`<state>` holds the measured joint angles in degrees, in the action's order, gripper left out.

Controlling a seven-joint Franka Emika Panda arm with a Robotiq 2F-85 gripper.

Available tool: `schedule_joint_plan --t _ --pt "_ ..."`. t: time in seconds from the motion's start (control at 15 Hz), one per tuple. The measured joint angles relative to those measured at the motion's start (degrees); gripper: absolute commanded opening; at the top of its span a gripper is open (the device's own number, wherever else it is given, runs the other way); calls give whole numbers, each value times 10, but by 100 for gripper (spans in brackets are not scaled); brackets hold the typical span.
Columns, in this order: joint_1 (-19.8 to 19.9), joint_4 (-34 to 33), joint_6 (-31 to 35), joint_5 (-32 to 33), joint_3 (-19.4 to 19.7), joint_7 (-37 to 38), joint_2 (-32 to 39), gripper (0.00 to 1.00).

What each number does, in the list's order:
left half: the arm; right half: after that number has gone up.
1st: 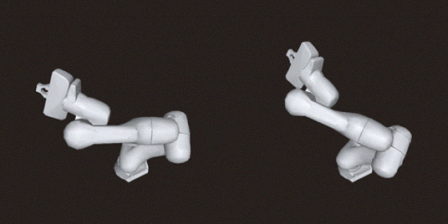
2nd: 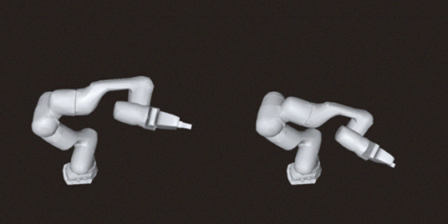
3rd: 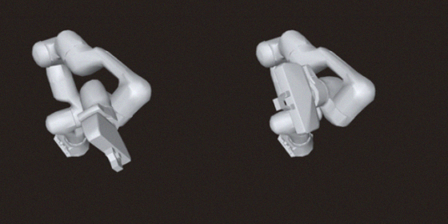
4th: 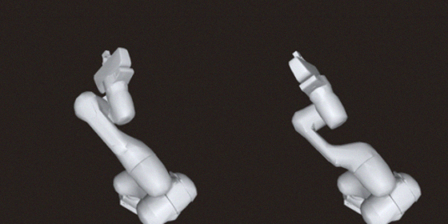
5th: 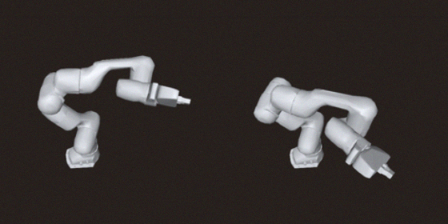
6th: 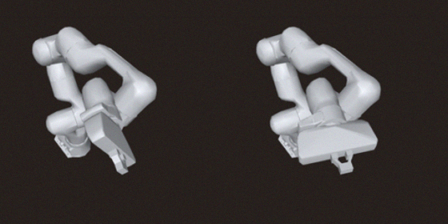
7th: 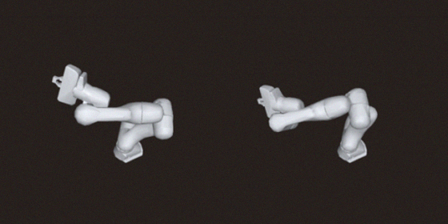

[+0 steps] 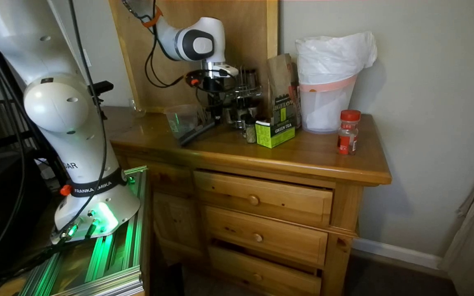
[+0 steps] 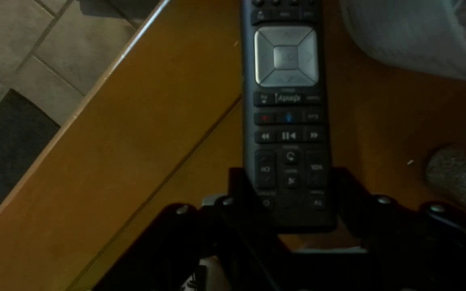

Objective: Put the remote control in the clear jug.

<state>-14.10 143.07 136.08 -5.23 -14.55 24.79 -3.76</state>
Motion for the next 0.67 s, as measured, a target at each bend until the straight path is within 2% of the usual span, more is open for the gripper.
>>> schedule_joint_plan --t 0.33,0.67 --pt "0 54 24 0 -5 4 -80 32" --pt "1 69 38 0 -11 10 -137 32"
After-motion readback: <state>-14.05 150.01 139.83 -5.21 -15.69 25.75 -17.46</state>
